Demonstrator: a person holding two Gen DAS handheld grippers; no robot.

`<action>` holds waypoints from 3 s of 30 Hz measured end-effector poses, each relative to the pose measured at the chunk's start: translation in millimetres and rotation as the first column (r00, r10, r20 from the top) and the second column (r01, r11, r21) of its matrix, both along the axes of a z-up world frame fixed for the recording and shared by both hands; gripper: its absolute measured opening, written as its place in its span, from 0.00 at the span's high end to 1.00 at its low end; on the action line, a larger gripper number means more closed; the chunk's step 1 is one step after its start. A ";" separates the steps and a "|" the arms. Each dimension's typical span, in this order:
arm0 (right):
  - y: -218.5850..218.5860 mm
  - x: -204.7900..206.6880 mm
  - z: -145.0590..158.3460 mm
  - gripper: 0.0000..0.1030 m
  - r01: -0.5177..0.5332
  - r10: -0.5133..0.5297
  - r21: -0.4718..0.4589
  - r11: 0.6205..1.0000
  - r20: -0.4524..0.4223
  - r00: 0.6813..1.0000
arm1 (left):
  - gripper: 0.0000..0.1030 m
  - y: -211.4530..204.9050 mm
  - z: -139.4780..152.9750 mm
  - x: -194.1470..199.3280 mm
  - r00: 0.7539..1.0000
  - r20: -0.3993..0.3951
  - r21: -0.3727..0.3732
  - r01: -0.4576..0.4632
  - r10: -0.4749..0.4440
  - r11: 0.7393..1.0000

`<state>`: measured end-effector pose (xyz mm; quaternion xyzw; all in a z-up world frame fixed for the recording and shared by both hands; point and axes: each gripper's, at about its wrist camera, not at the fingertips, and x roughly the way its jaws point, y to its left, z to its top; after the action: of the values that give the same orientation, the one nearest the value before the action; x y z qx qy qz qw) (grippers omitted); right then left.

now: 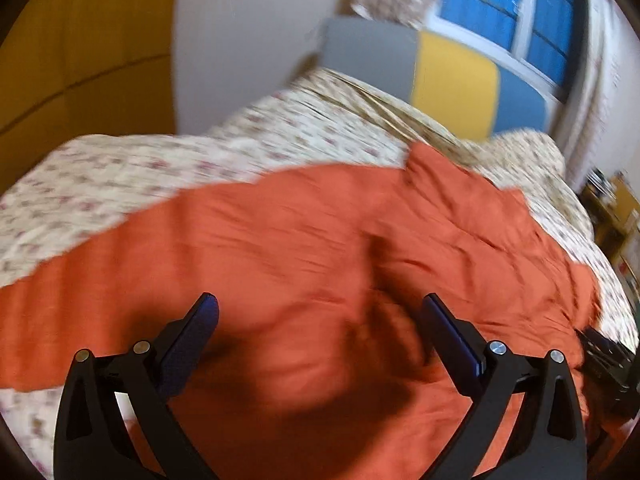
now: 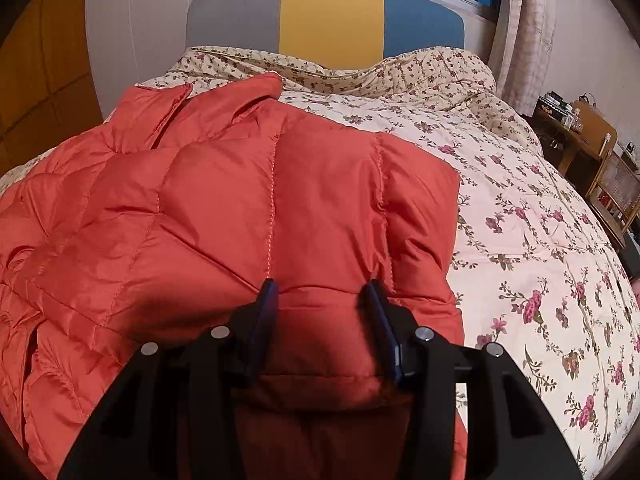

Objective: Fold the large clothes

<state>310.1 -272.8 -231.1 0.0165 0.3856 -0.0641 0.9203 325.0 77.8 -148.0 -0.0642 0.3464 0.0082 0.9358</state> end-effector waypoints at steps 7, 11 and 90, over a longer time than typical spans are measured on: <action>0.3 0.2 0.1 0.55 0.000 0.000 -0.001 1.000 0.000 1.000 | 0.03 87.0 -6.2 -33.6 0.979 -0.050 0.007 -0.196 0.196 0.981; -0.5 0.0 -0.1 0.54 0.000 0.000 0.000 1.000 0.001 1.000 | 0.03 137.3 -19.5 -70.9 0.931 -0.091 -0.073 -0.359 0.353 0.930; -3.4 3.9 2.1 0.53 0.007 -0.007 0.008 1.000 0.006 1.000 | 0.87 -124.9 39.4 -18.7 0.968 0.234 -0.104 0.123 -0.096 0.987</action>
<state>314.0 -276.2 -229.0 0.0218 0.3829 -0.0658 0.9212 306.3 -47.0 -108.5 -0.1005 0.2396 -0.0713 0.9630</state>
